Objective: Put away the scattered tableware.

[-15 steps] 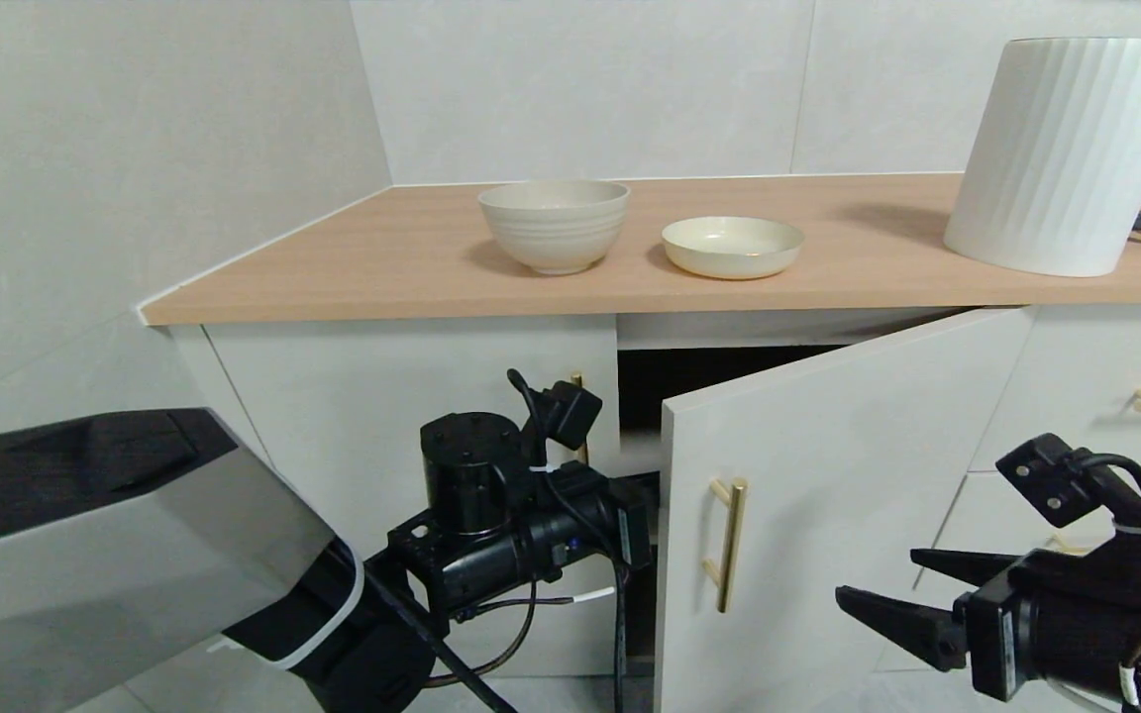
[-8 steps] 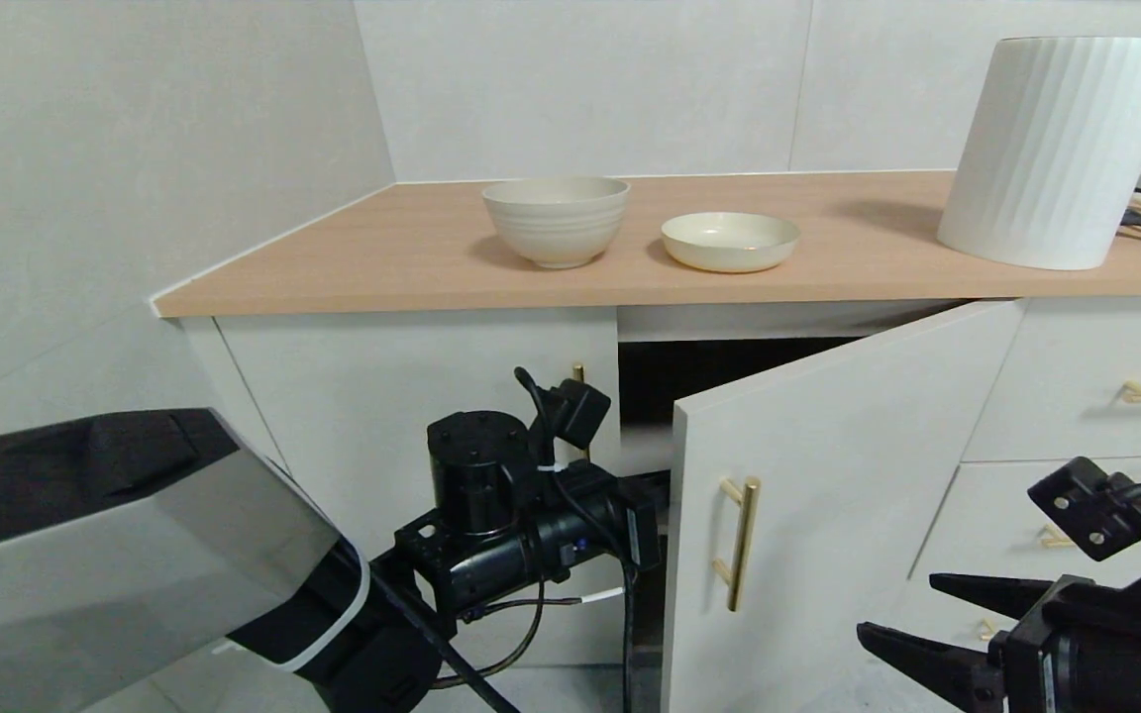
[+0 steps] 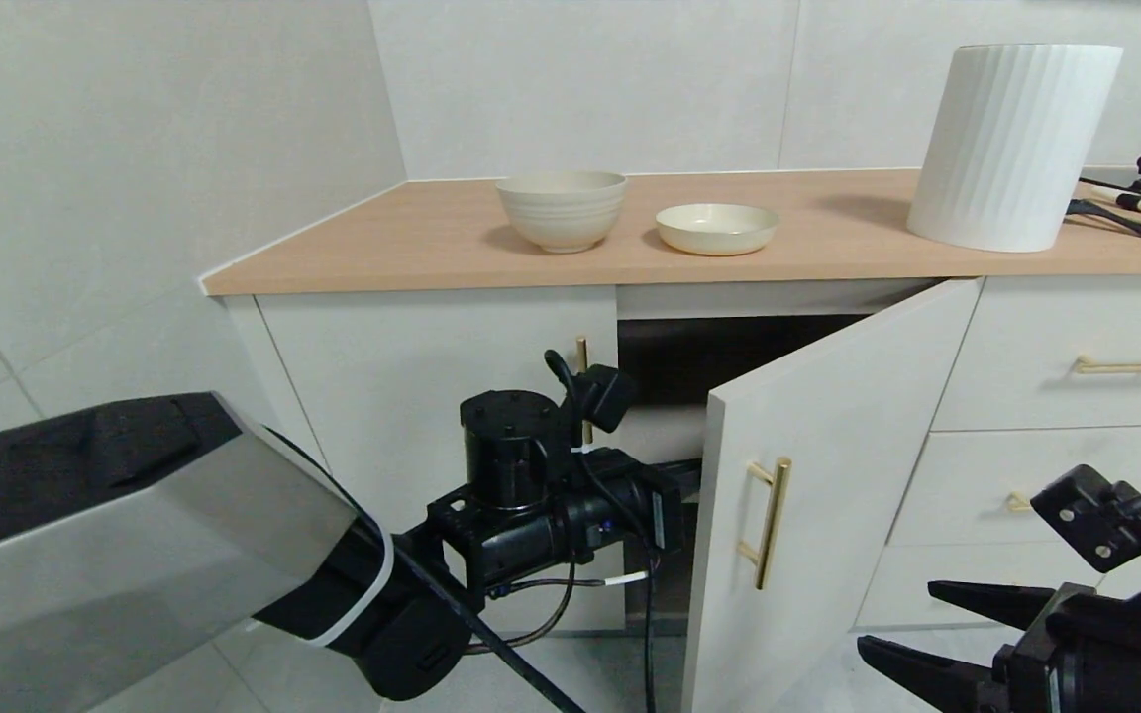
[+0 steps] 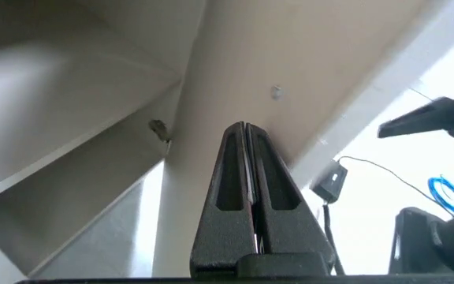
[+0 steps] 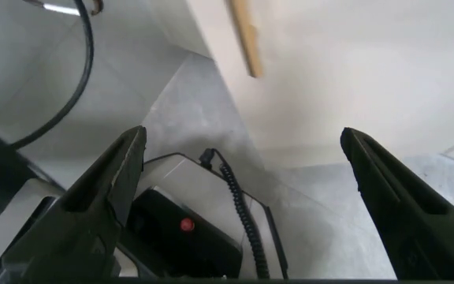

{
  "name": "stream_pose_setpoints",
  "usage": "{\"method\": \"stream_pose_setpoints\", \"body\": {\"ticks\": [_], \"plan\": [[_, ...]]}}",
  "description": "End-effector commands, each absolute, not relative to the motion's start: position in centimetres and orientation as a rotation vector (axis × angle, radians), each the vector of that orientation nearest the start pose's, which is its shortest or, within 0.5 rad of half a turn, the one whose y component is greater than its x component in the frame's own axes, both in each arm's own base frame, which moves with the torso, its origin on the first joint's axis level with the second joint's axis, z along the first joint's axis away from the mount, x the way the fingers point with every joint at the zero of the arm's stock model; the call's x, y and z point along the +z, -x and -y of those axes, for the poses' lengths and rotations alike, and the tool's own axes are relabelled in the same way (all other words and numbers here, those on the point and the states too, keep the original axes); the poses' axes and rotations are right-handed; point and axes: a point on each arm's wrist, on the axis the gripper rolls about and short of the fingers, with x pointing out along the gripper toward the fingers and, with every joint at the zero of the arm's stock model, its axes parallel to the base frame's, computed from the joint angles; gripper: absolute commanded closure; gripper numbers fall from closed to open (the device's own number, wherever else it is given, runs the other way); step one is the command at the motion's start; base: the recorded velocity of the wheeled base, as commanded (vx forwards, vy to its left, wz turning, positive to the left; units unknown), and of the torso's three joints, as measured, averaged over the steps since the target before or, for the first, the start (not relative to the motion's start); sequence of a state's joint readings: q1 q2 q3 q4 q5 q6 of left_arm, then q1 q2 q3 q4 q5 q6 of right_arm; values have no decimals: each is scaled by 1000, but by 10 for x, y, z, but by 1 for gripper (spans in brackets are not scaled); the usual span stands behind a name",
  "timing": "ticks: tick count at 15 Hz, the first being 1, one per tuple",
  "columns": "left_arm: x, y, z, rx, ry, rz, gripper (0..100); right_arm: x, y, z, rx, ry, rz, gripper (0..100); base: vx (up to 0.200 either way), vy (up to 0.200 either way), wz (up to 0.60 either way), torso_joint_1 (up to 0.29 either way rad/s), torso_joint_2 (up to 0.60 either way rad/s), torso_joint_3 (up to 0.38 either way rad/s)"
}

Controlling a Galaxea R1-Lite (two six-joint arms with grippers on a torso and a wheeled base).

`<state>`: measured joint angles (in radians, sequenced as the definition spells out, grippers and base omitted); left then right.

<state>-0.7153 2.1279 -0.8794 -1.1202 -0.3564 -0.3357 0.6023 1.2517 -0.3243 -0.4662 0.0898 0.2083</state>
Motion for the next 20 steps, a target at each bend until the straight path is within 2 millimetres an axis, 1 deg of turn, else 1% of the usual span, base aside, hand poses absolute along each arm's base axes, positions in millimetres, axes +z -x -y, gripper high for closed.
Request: {"method": "stream_pose_setpoints", "body": {"ticks": [1,2,4,7,9,13,15,16,18,19,20], "plan": [[101,-288,267,-1053,279,-301,100,144,-133,-94,629,-77,-525,0,0,0,0,0,0,0],[98,-288,274,-1063,275,-316,100,144,-133,-94,632,-77,-527,0,0,0,0,0,0,0],[97,-289,279,-1069,272,-326,100,144,-131,-96,646,-73,-527,0,0,0,0,0,0,0],[100,-289,283,-1075,271,-327,100,142,-130,-96,649,-69,-534,0,-200,0,0,12,1,2],[102,-292,286,-1077,274,-315,100,142,-130,-96,651,-68,-534,0,0,0,0,0,0,0],[97,-305,297,-1059,273,-318,100,143,-128,-96,661,-70,-533,0,0,0,0,0,0,0],[96,-304,307,-1022,267,-301,100,144,-127,-96,666,-73,-523,0,0,0,0,0,0,0],[98,-300,313,-1006,265,-286,100,146,-125,-96,677,-73,-513,0,0,0,0,0,0,0],[103,-287,323,-1029,264,-278,100,150,-116,-97,725,-72,-491,0,0,0,0,0,0,0],[117,-260,330,-1109,270,-280,100,152,-100,-96,825,-67,-489,0,0,0,0,0,0,0],[133,-229,330,-1252,310,-326,100,156,-88,-96,935,-67,-483,0,0,0,0,0,0,0]]}}
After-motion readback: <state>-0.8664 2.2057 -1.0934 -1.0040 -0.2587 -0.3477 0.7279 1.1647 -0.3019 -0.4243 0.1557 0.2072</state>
